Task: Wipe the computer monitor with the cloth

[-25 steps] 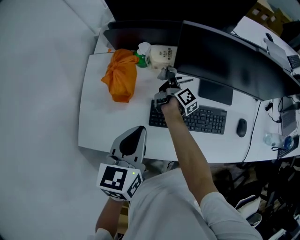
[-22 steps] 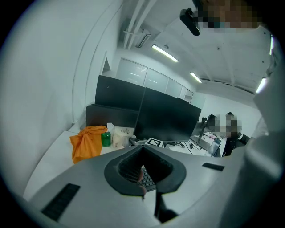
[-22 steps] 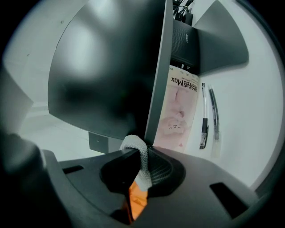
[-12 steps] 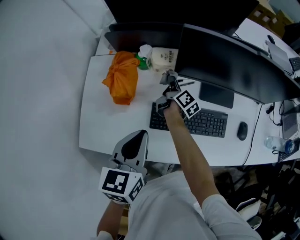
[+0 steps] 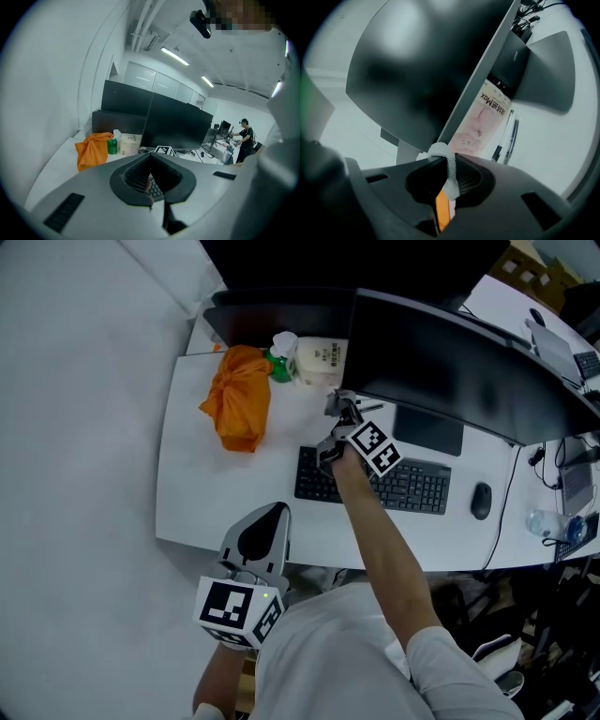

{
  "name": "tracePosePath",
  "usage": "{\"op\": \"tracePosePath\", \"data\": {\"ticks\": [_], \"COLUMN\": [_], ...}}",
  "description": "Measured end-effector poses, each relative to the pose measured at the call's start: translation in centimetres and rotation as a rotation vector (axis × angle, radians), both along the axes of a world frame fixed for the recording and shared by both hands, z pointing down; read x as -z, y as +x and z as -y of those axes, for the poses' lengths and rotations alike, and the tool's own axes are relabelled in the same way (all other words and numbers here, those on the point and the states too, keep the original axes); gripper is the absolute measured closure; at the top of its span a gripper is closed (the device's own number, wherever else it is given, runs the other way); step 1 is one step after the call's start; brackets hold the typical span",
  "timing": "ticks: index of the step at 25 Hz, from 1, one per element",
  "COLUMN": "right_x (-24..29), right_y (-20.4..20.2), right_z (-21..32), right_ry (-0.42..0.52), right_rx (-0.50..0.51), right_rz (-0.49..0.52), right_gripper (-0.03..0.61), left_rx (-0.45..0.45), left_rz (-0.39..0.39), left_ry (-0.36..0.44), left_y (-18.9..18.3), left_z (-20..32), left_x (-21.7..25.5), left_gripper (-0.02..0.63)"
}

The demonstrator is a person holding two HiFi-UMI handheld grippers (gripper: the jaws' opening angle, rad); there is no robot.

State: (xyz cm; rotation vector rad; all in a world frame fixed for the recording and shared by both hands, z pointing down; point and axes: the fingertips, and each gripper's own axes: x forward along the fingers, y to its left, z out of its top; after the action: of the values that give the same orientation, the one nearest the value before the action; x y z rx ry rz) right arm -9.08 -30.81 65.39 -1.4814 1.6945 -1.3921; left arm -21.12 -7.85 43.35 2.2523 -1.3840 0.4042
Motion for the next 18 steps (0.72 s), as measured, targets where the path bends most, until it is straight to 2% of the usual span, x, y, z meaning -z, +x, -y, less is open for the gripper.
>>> {"op": "tracePosePath", "data": {"ticks": [5, 18], "right_x": [-0.1, -0.1], "right_y": [2.0, 7.5], "right_z": [-0.4, -1.6], "right_ry": [0.041, 0.076], "right_rx": [-0.030, -0.073], "right_rz": [0.058, 0.099], "right_gripper": [0.545, 0.545], "left_rx": [-0.012, -0.087], "left_rz": [-0.005, -0.002], "left_ry": [-0.009, 0.004], "left_y": [0.9, 4.5], "left_z": [-0.3, 0.4], "left_x": [-0.2, 0.3], "left_gripper": [0.595, 0.595]}}
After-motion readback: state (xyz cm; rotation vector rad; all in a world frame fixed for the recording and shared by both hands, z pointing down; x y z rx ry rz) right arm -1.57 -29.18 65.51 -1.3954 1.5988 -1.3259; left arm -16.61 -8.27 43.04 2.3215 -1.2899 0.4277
